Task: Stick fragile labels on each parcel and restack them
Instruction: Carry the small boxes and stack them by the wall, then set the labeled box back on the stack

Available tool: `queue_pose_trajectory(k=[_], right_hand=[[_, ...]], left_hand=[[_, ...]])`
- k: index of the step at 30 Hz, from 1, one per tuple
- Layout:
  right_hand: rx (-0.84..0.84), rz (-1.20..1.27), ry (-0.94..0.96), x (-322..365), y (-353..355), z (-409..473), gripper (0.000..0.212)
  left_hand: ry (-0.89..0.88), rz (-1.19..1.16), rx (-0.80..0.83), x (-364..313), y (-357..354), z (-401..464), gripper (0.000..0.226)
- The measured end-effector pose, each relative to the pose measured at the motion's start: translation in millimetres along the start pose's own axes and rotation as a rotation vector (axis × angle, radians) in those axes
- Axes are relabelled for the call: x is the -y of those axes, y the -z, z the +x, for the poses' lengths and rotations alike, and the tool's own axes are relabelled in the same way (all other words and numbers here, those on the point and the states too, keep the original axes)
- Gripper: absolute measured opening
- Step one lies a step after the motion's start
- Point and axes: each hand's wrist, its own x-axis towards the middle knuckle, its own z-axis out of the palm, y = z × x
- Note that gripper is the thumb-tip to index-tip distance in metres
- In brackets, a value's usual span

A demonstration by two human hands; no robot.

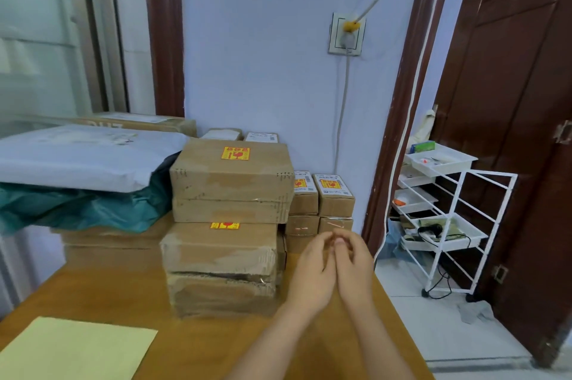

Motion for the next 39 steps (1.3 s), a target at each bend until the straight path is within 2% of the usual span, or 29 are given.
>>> queue_pose_trajectory(k=[4, 7, 9, 15, 21, 26, 29, 32, 39], right_hand=[[-0.034, 0.084, 0.119, 55.9, 2.3, 13.1, 0.018], [0.006, 0.055, 0.159, 88.0, 0.0, 20.6, 0.017], [0.03, 0.007, 0.147, 102.4, -4.8, 25.6, 0.018], [0.143, -0.084, 0.014, 130.8, -23.2, 42.6, 0.042], [0.261, -0.038, -0.274, 138.2, -45.9, 58.6, 0.051], [0.307, 0.022, -0.404, 145.3, -58.1, 60.5, 0.033], [0.388, 0.082, -0.461, 148.1, -62.9, 58.1, 0.035], [0.412, 0.149, -0.504, 150.4, -64.2, 55.1, 0.028], [0.306, 0.229, -0.462, 150.2, -48.3, 62.6, 0.03]], left_hand=[[-0.154, 0.005, -0.042, -53.6, 39.0, 2.1, 0.029], [-0.225, 0.062, -0.138, -84.2, 77.2, 5.6, 0.035], [-0.238, 0.143, -0.224, -94.6, 107.9, 8.3, 0.03], [-0.076, 0.412, -0.525, -91.3, 187.5, 10.6, 0.033], [0.068, 0.527, -0.479, -82.9, 216.7, 12.4, 0.045], [0.17, 0.439, -0.373, -80.3, 221.5, 22.7, 0.043], [0.26, 0.275, -0.347, -84.2, 221.0, 25.4, 0.035], [0.31, 0.15, -0.367, -88.5, 218.7, 27.5, 0.028], [0.308, -0.025, -0.443, -97.1, 213.4, 36.1, 0.051]])
